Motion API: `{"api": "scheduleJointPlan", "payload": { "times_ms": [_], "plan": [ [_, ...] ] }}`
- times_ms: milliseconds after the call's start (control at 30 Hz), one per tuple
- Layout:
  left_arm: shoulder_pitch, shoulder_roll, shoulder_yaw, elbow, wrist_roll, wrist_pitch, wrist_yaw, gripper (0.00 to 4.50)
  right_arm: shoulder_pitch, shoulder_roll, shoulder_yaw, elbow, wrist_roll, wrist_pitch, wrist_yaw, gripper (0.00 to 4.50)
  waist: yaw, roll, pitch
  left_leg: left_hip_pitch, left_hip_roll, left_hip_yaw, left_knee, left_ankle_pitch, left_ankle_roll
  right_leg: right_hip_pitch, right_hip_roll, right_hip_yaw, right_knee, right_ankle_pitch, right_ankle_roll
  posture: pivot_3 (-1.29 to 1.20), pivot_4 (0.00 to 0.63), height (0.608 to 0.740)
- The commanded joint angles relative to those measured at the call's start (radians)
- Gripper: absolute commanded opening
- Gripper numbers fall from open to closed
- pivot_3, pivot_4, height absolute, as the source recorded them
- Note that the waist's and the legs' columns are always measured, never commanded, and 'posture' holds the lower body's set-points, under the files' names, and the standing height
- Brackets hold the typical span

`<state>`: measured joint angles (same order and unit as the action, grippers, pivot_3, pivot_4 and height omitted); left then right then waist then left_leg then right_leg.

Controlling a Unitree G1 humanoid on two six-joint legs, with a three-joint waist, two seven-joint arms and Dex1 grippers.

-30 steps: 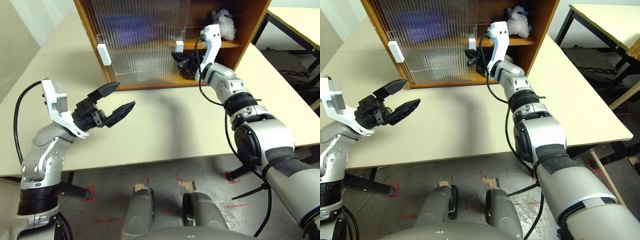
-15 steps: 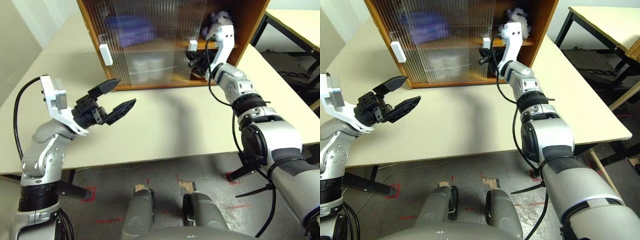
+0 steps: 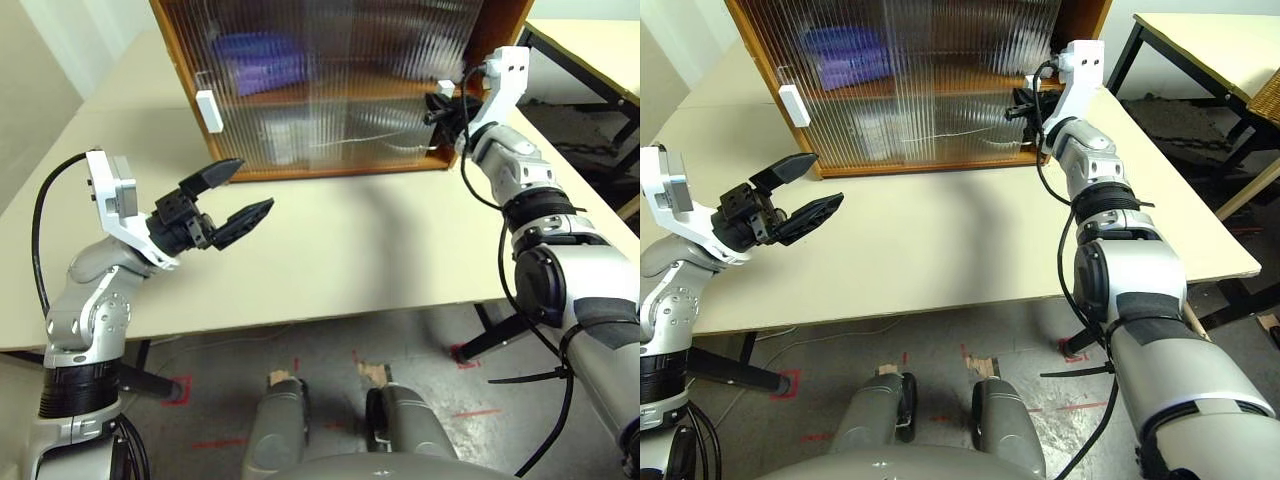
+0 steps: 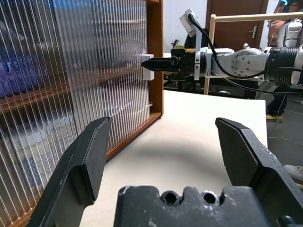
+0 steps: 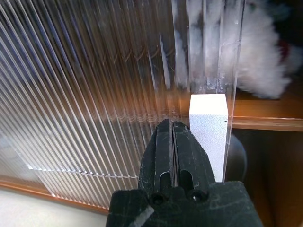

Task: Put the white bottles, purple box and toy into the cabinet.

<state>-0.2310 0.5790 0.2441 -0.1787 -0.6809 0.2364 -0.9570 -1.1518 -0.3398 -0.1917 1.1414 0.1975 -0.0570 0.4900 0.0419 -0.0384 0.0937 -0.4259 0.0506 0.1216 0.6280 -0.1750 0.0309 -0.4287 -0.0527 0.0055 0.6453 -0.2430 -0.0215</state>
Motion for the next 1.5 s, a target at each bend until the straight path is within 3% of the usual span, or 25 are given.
{"api": "scheduleJointPlan", "payload": {
  "times_ms": [33,433,600,667,800,900,1067,1267,1367,1500],
  "plan": [
    [-0.01,-0.003,-0.014,0.008,0.012,-0.006,-0.008,4.5,0.019,-0.032,-0.021,0.02,-0.008,-0.016,-0.026,0.06,0.001,0.0,-0.001,0.0,0.0,0.0,0.0,0.0,0.0,0.0,0.0,0.0,0.0,0.0,0.0,0.19,0.012,0.74],
    [-0.015,-0.009,-0.014,0.013,0.017,-0.012,-0.008,4.5,0.006,-0.106,-0.026,0.054,-0.034,-0.005,-0.082,0.06,0.001,0.0,-0.003,0.0,-0.001,0.0,0.0,0.002,0.002,0.001,-0.001,0.001,-0.001,-0.001,0.0,0.19,0.009,0.74],
    [0.002,-0.01,-0.01,0.012,0.018,-0.017,-0.011,4.5,0.003,-0.103,-0.031,0.042,-0.025,0.018,-0.069,0.06,0.002,0.001,-0.004,0.0,-0.001,0.0,0.001,0.003,0.002,0.001,0.0,0.0,-0.001,-0.001,0.0,0.19,0.008,0.74],
    [0.02,-0.003,0.007,0.005,0.017,-0.019,-0.002,4.5,0.009,-0.102,-0.018,-0.015,-0.012,0.068,0.007,0.06,0.001,0.001,-0.005,0.0,-0.001,0.0,0.001,0.003,0.002,0.001,0.0,0.001,-0.001,0.0,0.001,0.21,0.01,0.74],
    [0.047,0.011,0.03,-0.004,0.027,-0.012,0.02,4.5,0.064,-0.119,0.007,-0.148,-0.013,0.159,0.097,1.4,0.002,0.0,-0.006,0.0,0.0,0.0,0.001,0.003,0.003,0.001,0.0,0.001,-0.001,0.0,0.001,0.22,0.016,0.74],
    [0.112,0.059,0.044,0.059,0.157,-0.021,0.106,4.5,0.262,-0.169,0.04,-0.348,-0.01,0.231,0.196,2.55,0.01,-0.003,-0.016,0.0,0.0,-0.001,0.0,0.003,0.003,0.002,0.0,0.0,-0.001,-0.002,0.001,0.25,0.026,0.74],
    [0.15,0.065,0.082,0.117,0.257,-0.034,0.241,4.5,0.508,-0.165,-0.041,-0.58,0.154,0.357,0.308,4.44,0.035,-0.001,-0.018,0.0,0.001,-0.001,-0.001,0.003,0.002,0.002,-0.009,-0.002,-0.001,-0.007,0.001,0.26,0.028,0.74],
    [0.085,-0.013,0.14,0.183,0.308,-0.018,0.479,4.5,0.613,-0.179,-0.211,-0.448,0.273,0.236,0.38,4.47,0.06,0.002,-0.019,0.001,-0.001,0.001,-0.002,0.002,0.002,0.002,-0.011,-0.003,-0.002,-0.008,0.001,0.26,0.022,0.74],
    [0.061,-0.049,0.158,0.216,0.322,-0.032,0.553,4.5,0.597,-0.171,-0.341,-0.301,0.341,0.026,0.428,4.47,0.068,0.001,-0.02,0.001,-0.001,0.001,-0.002,0.002,0.002,0.003,-0.011,-0.004,-0.004,-0.008,-0.002,0.25,0.012,0.74],
    [0.059,-0.056,0.151,0.267,0.373,-0.097,0.587,4.5,0.586,-0.206,-0.34,-0.127,0.284,-0.164,0.46,4.47,0.072,0.0,-0.023,0.001,-0.001,0.001,-0.001,0.002,0.002,0.004,-0.01,-0.005,-0.007,-0.004,-0.002,0.26,0.0,0.74]
  ]
}}
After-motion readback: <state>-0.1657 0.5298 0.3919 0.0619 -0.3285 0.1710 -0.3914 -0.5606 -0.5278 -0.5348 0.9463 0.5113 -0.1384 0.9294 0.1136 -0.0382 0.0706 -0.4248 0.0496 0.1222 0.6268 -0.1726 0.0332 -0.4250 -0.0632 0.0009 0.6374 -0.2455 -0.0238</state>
